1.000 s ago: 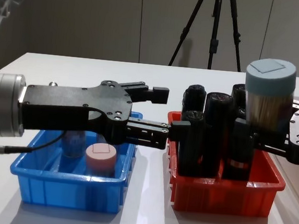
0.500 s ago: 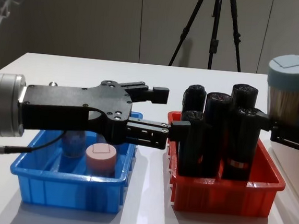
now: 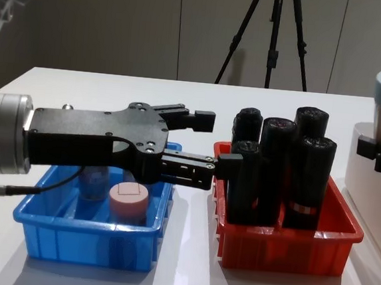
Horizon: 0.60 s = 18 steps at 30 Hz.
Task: Pick the cotton swabs from the blue box and place them into the white box.
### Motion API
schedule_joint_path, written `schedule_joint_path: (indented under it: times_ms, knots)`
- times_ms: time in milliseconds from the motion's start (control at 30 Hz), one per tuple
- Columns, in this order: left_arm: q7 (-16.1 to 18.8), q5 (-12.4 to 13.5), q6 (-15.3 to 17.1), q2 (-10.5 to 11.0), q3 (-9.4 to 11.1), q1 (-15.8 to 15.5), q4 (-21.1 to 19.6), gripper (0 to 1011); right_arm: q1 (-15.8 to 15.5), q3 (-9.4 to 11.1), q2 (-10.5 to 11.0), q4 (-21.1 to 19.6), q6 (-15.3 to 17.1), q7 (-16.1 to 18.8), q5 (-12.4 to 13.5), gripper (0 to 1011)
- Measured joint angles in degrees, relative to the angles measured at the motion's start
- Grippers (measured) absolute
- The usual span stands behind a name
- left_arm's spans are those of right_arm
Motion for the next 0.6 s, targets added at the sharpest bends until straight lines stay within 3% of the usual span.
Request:
schedule_joint_path:
  times_ms: [600]
  knots:
    - [0.0, 0.0, 0.0, 0.0, 0.0, 0.0, 0.0, 1001, -1.48, 4.41, -1.06, 0.32, 0.63, -2.94, -2.2, 617]
